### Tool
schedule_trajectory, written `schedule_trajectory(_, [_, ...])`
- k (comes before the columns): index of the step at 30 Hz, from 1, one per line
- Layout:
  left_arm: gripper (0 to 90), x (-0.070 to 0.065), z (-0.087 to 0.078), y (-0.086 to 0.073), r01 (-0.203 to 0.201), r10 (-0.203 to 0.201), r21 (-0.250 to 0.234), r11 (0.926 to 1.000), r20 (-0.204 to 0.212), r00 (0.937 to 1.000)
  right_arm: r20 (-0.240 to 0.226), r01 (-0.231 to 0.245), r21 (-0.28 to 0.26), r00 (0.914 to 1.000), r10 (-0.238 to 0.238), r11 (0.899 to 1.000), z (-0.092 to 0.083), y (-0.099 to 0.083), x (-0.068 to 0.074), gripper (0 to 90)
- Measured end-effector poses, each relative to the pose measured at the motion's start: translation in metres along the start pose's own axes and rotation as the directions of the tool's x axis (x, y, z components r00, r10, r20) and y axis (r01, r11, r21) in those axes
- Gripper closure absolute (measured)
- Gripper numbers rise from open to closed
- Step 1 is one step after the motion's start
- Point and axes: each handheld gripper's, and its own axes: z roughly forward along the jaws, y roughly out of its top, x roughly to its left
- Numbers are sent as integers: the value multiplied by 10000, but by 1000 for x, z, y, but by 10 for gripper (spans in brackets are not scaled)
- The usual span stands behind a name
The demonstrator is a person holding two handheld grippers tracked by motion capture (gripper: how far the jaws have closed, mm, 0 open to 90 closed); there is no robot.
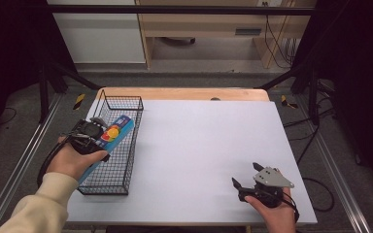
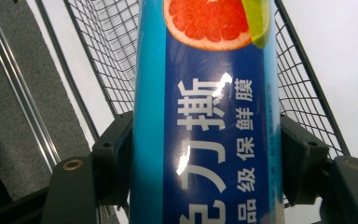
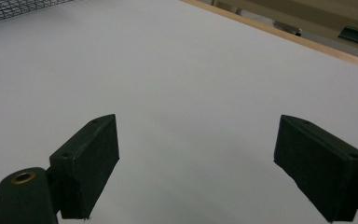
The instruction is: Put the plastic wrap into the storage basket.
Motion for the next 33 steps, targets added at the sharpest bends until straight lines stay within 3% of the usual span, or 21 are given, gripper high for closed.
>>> schedule_trajectory(10, [319,9,7,-4,327,-327,113,9994,85,9994,-31,-5,23,10000,5,10000,1,0,1,141])
schedule_trajectory(22, [319,1,16,-1,321,-327,289,9991,195,9993,-86,27,48,10000,-26,10000,1,0,1,140])
schedule_trajectory(33, [319,3,27,-3,516,-523,454,9976,133,9985,-122,2,115,9999,-1,9999,2,0,1,140])
